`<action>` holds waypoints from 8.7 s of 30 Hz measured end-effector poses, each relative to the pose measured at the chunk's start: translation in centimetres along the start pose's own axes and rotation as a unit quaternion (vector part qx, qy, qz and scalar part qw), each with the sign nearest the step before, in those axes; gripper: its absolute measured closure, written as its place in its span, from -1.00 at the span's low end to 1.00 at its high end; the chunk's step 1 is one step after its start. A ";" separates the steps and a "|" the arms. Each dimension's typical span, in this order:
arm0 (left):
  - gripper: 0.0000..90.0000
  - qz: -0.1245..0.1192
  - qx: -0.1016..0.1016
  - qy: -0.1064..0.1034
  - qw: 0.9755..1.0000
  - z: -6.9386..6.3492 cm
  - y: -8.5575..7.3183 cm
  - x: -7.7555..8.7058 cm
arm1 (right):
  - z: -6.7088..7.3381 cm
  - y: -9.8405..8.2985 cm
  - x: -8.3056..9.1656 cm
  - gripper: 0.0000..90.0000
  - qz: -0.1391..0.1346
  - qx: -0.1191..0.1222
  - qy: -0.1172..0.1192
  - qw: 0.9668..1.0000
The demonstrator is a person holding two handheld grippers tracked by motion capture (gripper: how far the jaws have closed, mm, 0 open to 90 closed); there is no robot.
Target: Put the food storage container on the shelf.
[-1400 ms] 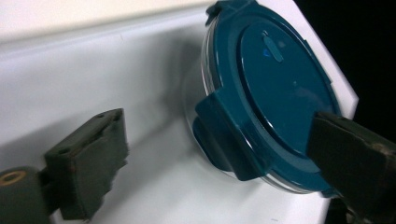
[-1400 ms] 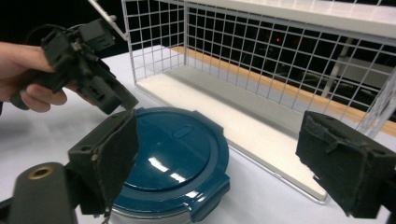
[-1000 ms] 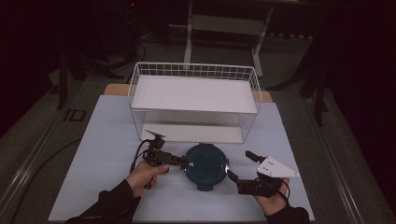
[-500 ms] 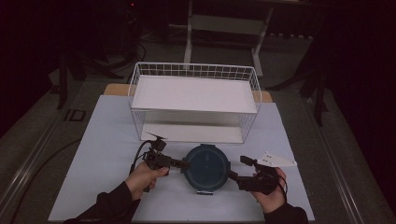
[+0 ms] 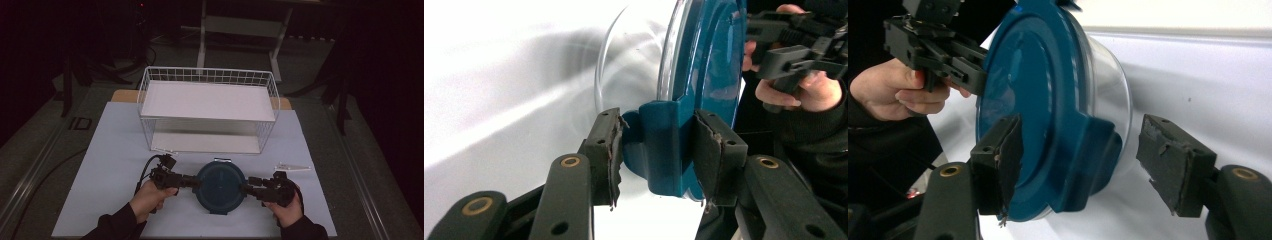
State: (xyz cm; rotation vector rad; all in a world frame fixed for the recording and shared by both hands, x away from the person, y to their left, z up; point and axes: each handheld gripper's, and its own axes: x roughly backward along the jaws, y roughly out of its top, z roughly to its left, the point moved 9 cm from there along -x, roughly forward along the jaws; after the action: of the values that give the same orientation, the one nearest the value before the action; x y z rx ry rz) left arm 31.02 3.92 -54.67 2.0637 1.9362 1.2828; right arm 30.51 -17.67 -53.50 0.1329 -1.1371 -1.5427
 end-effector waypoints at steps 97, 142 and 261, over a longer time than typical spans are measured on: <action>0.17 -0.153 -0.036 0.096 0.983 8.1 8.6 1.7 | -6.0 8.8 -8.2 0.26 -0.028 0.002 -0.044 0.999; -0.99 -0.180 -0.132 0.118 0.968 3.3 7.0 4.9 | -1.7 8.5 -6.5 -0.14 -0.052 0.099 -0.104 0.988; -0.99 -0.164 -0.196 0.109 0.961 0.6 -2.7 6.4 | -0.4 5.9 -8.1 -0.61 -0.051 0.123 -0.066 0.989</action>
State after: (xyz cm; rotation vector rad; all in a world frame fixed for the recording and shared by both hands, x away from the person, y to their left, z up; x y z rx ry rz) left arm 28.40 10.21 -53.14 1.4032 1.8084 1.6938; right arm 37.61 -10.58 -53.52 0.2610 -1.4445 -1.5127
